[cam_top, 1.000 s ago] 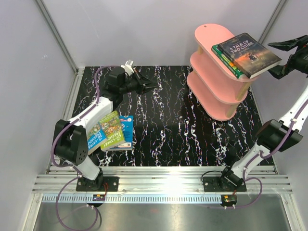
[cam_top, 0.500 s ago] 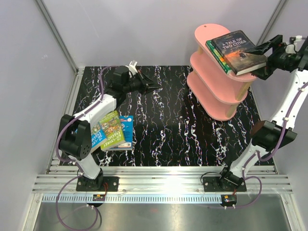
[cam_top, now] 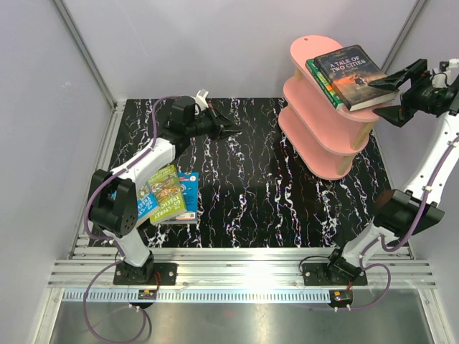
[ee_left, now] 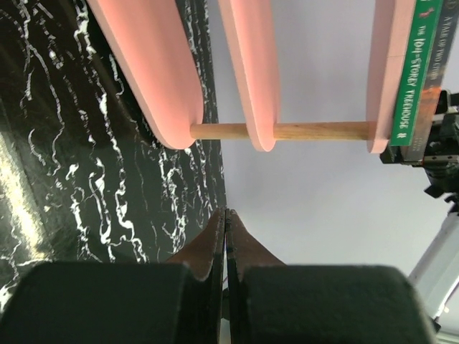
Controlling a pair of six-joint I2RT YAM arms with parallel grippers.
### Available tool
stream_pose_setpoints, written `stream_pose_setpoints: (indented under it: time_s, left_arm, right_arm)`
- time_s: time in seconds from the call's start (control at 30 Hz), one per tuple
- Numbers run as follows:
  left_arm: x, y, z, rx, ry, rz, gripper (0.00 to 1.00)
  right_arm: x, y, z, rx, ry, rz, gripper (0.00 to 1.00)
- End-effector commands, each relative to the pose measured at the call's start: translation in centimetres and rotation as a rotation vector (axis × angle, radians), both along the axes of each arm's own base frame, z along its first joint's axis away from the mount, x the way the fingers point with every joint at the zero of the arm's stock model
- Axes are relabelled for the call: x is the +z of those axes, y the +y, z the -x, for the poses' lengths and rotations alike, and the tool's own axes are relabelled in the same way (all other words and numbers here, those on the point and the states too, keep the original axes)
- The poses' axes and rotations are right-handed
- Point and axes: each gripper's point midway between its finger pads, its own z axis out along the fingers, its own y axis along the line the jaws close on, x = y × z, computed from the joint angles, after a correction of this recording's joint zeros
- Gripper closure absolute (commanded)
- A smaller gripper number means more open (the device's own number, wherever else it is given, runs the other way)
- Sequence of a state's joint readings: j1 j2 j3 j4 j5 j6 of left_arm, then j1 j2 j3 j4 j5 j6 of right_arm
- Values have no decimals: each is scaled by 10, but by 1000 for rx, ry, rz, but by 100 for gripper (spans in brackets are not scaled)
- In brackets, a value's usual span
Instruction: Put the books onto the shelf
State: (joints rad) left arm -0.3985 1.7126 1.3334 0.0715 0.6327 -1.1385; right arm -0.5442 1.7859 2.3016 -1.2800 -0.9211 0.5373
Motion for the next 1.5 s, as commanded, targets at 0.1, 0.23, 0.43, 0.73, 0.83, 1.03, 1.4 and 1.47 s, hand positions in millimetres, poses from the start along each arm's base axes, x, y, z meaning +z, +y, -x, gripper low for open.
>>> stream_pose_setpoints:
  time_s: [0.1, 0.23, 0.43, 0.73, 0.83, 1.03, 1.4, 1.47]
  left_arm:
    - [11, 0, 8, -27, -44, -25, 100]
    - [6, 6, 15, -19, -38, -65, 100]
    - [-24, 54, 25, 142, 81, -353, 85]
    - [-79, 187, 70, 507, 362, -677, 1]
    - [-89, 225, 86, 587, 423, -759, 1]
    - [-86, 289, 103, 680, 440, -1026, 1]
    - [-162, 347, 113, 504, 681, -1579, 1]
    - [-177, 356, 117, 486, 727, -1656, 1]
  right_arm:
    - [-48, -1, 70, -107, 345, -13, 0]
    - [-52, 5, 87, -129, 365, 22, 0]
    - [-32, 27, 121, -164, 282, 86, 0]
    - [-10, 107, 166, 10, 46, 46, 0]
    - [-13, 137, 180, 137, 4, -10, 0]
    - [-29, 173, 197, 297, 13, -87, 0]
    - [-51, 190, 206, 372, 36, -81, 0]
    - [-51, 190, 206, 375, 37, -78, 0]
